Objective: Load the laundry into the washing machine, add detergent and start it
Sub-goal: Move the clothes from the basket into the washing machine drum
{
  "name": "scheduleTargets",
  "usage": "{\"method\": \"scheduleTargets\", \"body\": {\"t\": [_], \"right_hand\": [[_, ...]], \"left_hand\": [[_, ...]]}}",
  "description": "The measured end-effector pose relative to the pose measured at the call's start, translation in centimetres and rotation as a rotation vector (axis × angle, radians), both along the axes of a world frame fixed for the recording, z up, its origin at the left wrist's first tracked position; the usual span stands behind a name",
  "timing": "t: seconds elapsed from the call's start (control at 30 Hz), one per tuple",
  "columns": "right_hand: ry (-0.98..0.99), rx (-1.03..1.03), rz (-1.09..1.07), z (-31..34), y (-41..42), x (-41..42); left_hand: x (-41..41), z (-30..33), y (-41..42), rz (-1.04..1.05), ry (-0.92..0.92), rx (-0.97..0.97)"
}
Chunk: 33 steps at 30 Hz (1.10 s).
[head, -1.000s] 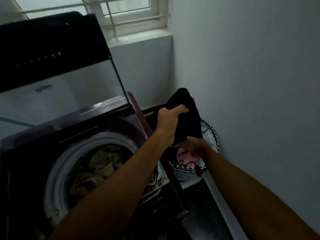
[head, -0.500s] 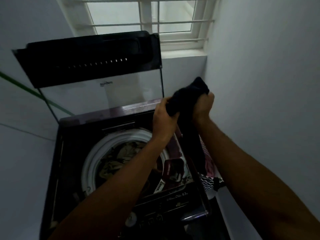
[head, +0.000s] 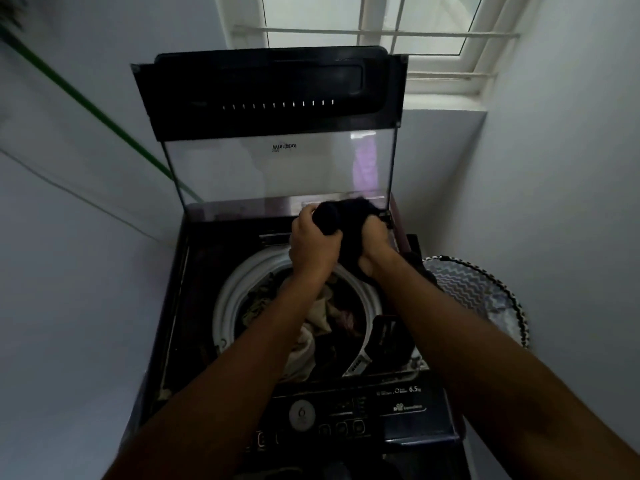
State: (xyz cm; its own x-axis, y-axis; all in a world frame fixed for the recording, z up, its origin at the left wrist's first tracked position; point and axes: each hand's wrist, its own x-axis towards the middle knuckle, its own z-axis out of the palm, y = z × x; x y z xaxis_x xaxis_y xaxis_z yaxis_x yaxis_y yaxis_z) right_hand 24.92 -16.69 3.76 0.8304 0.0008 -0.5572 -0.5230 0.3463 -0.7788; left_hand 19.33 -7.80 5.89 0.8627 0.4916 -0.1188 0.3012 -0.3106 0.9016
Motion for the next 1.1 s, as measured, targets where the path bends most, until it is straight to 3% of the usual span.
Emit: {"method": "scheduleTargets", "body": {"t": [0.1, 0.27, 0.37, 0.47, 0.53, 0.6, 0.63, 0.7, 0.77, 0.83, 0.97, 1.1], "right_hand": [[0.079, -0.183, 0.201, -2.1, -0.3, -1.3], [0.072, -0.246, 0.392, -2.4, -2.7, -3.6], [0.023, -0.179, 0.367, -2.1, -4.5, -2.9], [-0.08, -0.208, 0.239, -1.4, -8.2, -1.8], [-0.19, -0.543, 0.138, -2.0, -11.7, -0.9], [-0.156, -0.943, 0.2, -4.2, -15.9, -0.2], [-0.082, -0.971, 0.263, -5.5, -17.6, -0.5], [0.081, -0.674, 0.381, -7.5, -19.0, -1.8], [0.235, -0.399, 0.369, -9.3, -19.1, -3.1], [0.276, -0.254, 0.263, -11.3, -19.2, -3.4], [0.351, -0.071, 0.104, -12.5, -18.7, -2.5], [0.414, -0.14, 0.122, -12.1, -18.2, -1.6]], "left_hand": [[-0.2, -0.9, 0.1, -0.085, 0.164, 0.151], [0.1, -1.9, -2.5, -0.366, 0.139, 0.144], [0.5, -1.8, -5.1, -0.481, 0.114, 0.046], [1.5, -1.5, -8.2, -0.508, -0.029, 0.093], [1.7, -1.7, -9.9, -0.529, -0.067, 0.096], [1.9, -3.2, -11.5, -0.726, 0.043, 0.148], [1.7, -4.0, -12.1, -0.859, 0.135, 0.272], [1.5, -5.1, -12.5, -1.013, 0.235, 0.546], [2.0, -4.9, -12.7, -1.031, 0.26, 0.624], [2.7, -4.7, -12.8, -1.066, 0.277, 0.648], [2.9, -4.6, -13.7, -1.071, 0.283, 0.709], [2.4, -5.8, -14.5, -0.892, 0.14, 0.729]]}}
